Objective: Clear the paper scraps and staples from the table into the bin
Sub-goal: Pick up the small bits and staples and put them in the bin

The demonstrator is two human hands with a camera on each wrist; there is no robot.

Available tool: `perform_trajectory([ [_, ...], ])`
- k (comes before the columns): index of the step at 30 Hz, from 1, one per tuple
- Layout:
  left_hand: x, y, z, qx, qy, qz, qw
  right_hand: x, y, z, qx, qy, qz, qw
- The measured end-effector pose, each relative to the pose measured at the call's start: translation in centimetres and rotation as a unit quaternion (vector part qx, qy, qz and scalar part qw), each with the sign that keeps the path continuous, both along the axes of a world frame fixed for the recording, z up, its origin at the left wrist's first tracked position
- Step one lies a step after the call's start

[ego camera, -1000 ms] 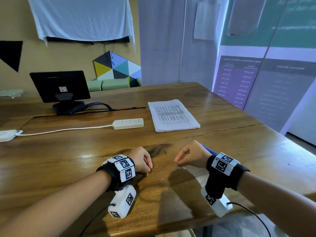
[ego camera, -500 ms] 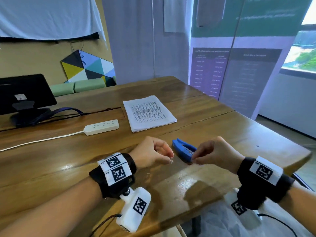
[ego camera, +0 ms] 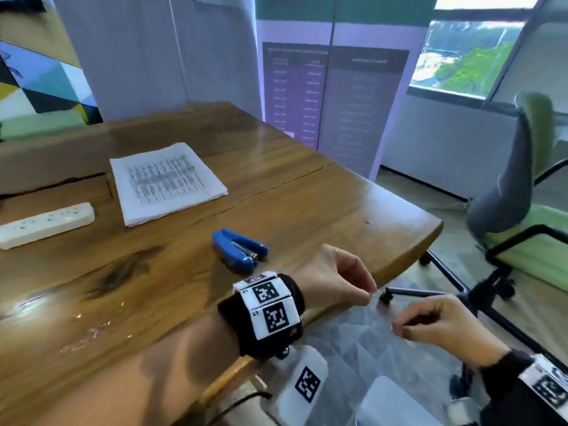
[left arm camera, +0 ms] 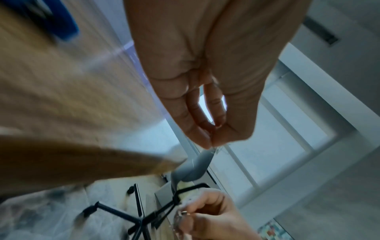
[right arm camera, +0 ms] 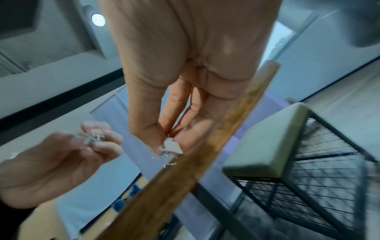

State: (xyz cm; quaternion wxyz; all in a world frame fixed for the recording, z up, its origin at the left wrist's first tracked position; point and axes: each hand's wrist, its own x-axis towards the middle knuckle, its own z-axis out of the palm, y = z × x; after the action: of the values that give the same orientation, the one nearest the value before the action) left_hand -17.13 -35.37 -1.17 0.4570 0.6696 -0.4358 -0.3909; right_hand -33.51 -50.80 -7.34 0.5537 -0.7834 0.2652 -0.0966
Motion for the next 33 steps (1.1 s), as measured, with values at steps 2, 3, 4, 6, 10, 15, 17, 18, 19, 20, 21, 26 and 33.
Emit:
perform_trajectory([
  [2,-1.7,-2.6,-1.5,0.008,0.007,-0.021,1.0,-1.9,-1.2,-2.3,0.035,0.026,-0.038,0.998],
  [3,-2.6,-3.9,-2.4,0.014,0.01,-0.034,0.999,-2.7,-1.8,-3.5,0.047,0.037,-0.049,0.997],
  [4,-3.4,-5.2,-3.4,0.021,0.013,-0.049,0.998,-3.5,-2.2,-4.7,0.056,0.05,-0.063,0.995],
  [6,-5.0,-7.4,-5.4,0.039,0.011,-0.075,0.996,-4.9,-3.2,-7.1,0.064,0.067,-0.098,0.991],
  [10,-7.9,-10.7,-10.4,0.095,-0.021,-0.105,0.99,-7.5,-5.0,-12.6,0.077,0.128,-0.165,0.975],
  [15,-9.5,-12.9,-16.6,0.169,-0.081,-0.115,0.975,-9.8,-5.7,-18.3,0.083,0.203,-0.217,0.951],
  [17,-10.0,-13.5,-18.3,0.193,-0.095,-0.121,0.969,-10.3,-5.6,-19.9,0.075,0.241,-0.219,0.942],
  [18,-10.3,-13.8,-19.1,0.203,-0.096,-0.125,0.966,-10.4,-5.5,-20.4,0.071,0.259,-0.22,0.938],
  [19,-10.7,-14.1,-19.8,0.213,-0.096,-0.129,0.964,-10.5,-5.3,-20.9,0.069,0.275,-0.224,0.932],
  [20,-11.0,-14.3,-20.4,0.22,-0.092,-0.132,0.962,-10.4,-5.2,-21.3,0.067,0.284,-0.229,0.929],
  [21,-11.4,-14.5,-21.0,0.227,-0.083,-0.137,0.961,-10.4,-5.2,-21.8,0.063,0.293,-0.233,0.925],
  [26,-12.6,-15.3,-23.2,0.234,-0.058,-0.149,0.959,-10.4,-5.4,-23.7,0.025,0.334,-0.228,0.914],
  [33,-12.9,-15.5,-25.0,0.254,-0.052,-0.118,0.958,-11.5,-5.8,-25.6,0.012,0.365,-0.189,0.912],
])
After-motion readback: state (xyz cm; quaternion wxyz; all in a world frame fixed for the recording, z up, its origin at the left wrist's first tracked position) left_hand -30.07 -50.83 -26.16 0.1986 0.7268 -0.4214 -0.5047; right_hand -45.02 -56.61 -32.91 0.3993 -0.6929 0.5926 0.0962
